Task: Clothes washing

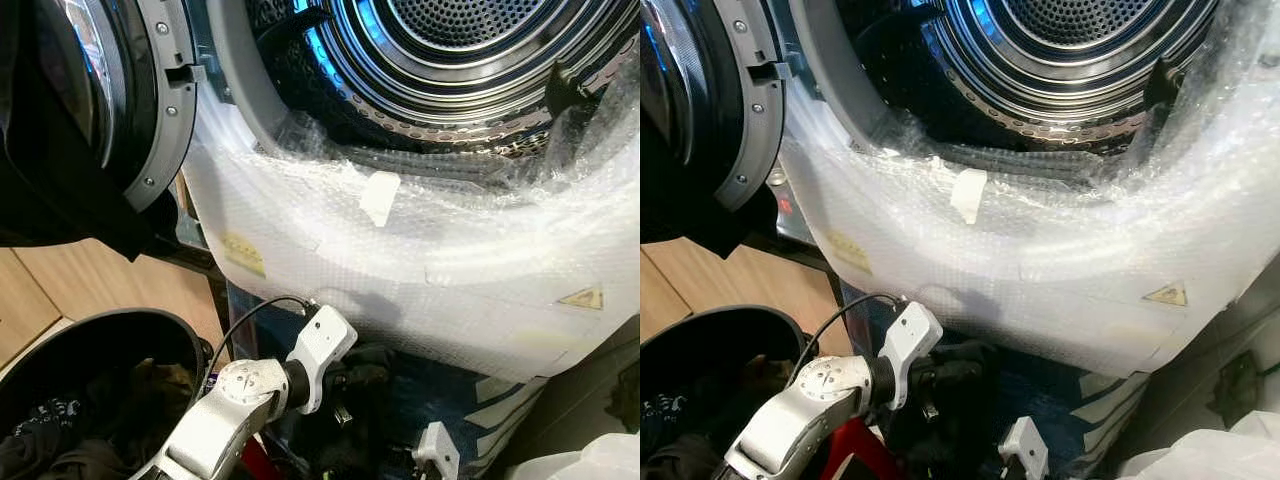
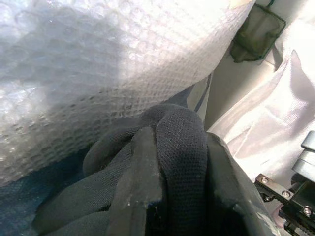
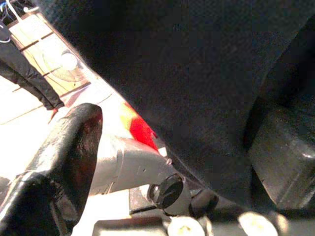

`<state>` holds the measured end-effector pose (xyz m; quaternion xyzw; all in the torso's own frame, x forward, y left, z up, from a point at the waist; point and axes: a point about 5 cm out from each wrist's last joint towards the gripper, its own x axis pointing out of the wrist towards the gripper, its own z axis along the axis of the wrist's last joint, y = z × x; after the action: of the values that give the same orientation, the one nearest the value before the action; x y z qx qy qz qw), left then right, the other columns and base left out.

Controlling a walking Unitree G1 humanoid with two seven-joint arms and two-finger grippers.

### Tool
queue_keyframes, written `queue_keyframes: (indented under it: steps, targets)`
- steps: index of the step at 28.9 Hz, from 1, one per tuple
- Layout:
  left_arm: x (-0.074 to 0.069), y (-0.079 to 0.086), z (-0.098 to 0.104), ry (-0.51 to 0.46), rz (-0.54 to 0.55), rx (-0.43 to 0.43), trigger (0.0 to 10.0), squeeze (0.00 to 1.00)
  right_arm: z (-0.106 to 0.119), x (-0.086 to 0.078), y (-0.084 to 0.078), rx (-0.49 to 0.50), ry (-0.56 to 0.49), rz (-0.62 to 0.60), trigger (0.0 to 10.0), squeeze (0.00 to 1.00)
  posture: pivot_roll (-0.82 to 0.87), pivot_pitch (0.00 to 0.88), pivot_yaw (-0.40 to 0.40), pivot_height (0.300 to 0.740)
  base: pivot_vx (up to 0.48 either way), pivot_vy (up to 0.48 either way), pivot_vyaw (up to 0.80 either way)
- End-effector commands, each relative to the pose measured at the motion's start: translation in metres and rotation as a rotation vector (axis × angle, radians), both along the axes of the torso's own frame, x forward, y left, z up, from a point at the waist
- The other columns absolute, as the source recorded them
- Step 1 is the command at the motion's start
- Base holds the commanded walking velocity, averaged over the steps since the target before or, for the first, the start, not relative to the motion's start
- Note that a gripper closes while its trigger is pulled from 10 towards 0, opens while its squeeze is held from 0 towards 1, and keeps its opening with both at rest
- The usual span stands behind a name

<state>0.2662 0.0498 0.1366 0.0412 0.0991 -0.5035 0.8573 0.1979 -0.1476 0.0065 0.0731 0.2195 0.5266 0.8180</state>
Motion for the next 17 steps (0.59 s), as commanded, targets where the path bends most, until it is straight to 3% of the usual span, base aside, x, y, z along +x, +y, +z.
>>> queue_keyframes:
  steps: [1, 4, 5, 7, 17]
  targets:
    - [0.003, 0.0, 0.006, -0.013, 0.005, -0.011, 0.0, 0.0, -0.001, 0.0, 0.0, -0.011, -0.002, 0.003, 10.0, 1.0, -0.05, 0.008, 0.02, 0.74, 0.0, 0.0, 0.0]
    - [0.004, 0.0, 0.006, -0.018, 0.006, -0.004, 0.0, 0.0, -0.002, -0.001, 0.0, -0.019, 0.0, 0.003, 10.0, 1.0, -0.05, 0.008, 0.02, 0.74, 0.0, 0.0, 0.0]
    - [0.0, -0.003, 0.004, -0.006, -0.02, 0.027, 0.0, 0.0, 0.0, 0.024, 0.006, -0.045, -0.07, -0.194, 10.0, 0.0, -0.04, 0.023, 0.019, 0.74, 0.0, 0.0, 0.0]
    - [-0.001, -0.005, 0.004, 0.0, -0.031, 0.033, 0.0, 0.0, 0.001, 0.035, 0.013, -0.048, -0.092, -0.277, 10.0, 0.0, -0.04, 0.026, 0.018, 0.74, 0.0, 0.0, 0.0]
    - [0.004, -0.008, 0.009, -0.003, -0.006, 0.013, 0.0, 0.0, 0.01, 0.055, 0.033, -0.006, -0.117, -0.367, 10.0, 0.0, -0.04, 0.037, 0.016, 0.74, 0.0, 0.0, 0.0]
